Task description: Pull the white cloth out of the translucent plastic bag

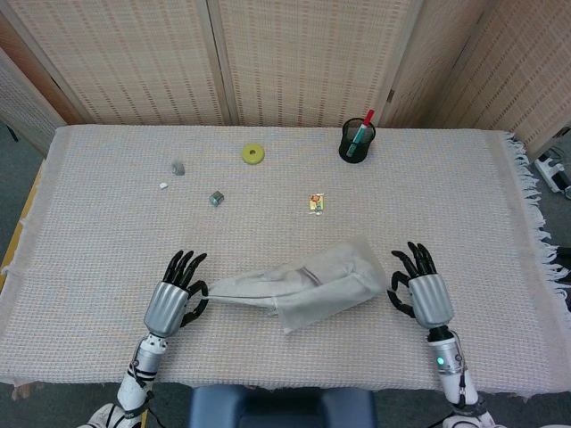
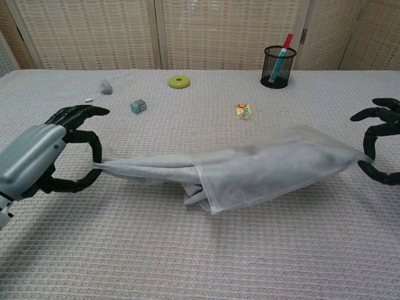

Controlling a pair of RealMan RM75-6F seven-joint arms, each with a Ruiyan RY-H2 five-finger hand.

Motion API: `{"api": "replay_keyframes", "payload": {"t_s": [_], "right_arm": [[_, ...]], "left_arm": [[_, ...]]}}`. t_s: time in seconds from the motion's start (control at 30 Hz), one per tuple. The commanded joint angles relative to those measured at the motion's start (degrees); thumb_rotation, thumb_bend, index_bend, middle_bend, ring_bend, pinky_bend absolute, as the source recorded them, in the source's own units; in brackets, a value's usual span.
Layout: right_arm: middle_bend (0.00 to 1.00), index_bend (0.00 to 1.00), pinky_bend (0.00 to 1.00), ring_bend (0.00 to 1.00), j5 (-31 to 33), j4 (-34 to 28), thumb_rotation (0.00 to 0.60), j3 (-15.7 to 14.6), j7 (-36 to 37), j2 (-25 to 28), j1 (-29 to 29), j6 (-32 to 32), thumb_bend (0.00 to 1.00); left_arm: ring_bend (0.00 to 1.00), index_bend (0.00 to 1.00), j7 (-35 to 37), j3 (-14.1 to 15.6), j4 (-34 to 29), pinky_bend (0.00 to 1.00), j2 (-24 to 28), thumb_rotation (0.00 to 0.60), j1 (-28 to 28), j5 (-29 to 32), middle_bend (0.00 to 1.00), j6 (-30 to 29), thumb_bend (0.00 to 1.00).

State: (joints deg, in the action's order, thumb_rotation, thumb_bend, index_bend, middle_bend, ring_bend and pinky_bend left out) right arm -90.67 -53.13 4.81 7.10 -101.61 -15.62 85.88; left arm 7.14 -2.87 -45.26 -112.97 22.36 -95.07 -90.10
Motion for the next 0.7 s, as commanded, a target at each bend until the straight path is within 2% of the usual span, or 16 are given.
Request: {"api": "replay_keyframes", "payload": {"t_s": [0.03, 0.3, 0.53, 0.63, 0.67, 0.7], "right_arm": [[0.2, 0.68, 0.0, 0.0, 1.19, -1.69, 0.6, 0.98, -1.29, 3.1, 0.54, 0.34, 0.43], [0.2, 0.68, 0.0, 0.0, 4.3, -0.43, 0.6, 2.36, -1.39, 8.54, 2.33, 0.12, 0.43], [0.19, 0.67, 0.0, 0.0, 7.99, 2.8, 0.6, 2.95, 1.86, 10.11, 3.59, -3.77, 0.43], [0.17, 0.61, 0.0, 0.0, 7.69, 2.78, 0.6, 2.46, 2.2, 10.7, 3.78, -4.01, 0.43], [0.14, 0.53, 0.0, 0.0, 7.35, 2.45, 0.6, 2.08, 2.48, 11.12, 3.91, -4.03, 0.41], [0.12, 0.45, 0.0, 0.0, 7.13, 1.48, 0.6, 1.62, 3.09, 11.84, 4.15, -4.32, 0.4]], "left_arm": [[0.0, 0.75, 1.27, -1.03, 2.07, 0.04, 1.66, 0.6, 0.19, 0.94, 0.15, -0.36, 0.53], [0.0, 0.75, 5.67, -2.46, 5.84, 0.04, 5.93, 0.6, -0.9, 3.59, 0.15, -0.59, 0.52], [0.0, 0.76, 6.98, -0.88, 6.96, 0.04, 7.35, 0.6, -3.11, 3.29, 0.15, -2.53, 0.52], [0.0, 0.71, 5.7, -0.65, 7.03, 0.04, 7.94, 0.6, -3.42, 3.27, 0.15, -2.82, 0.52], [0.0, 0.64, 5.27, -0.51, 6.51, 0.03, 8.46, 0.6, -3.58, 3.6, 0.14, -1.96, 0.49], [0.0, 0.51, 4.54, -0.17, 5.33, 0.03, 9.32, 0.6, -3.84, 4.07, 0.1, -0.35, 0.43]]}}
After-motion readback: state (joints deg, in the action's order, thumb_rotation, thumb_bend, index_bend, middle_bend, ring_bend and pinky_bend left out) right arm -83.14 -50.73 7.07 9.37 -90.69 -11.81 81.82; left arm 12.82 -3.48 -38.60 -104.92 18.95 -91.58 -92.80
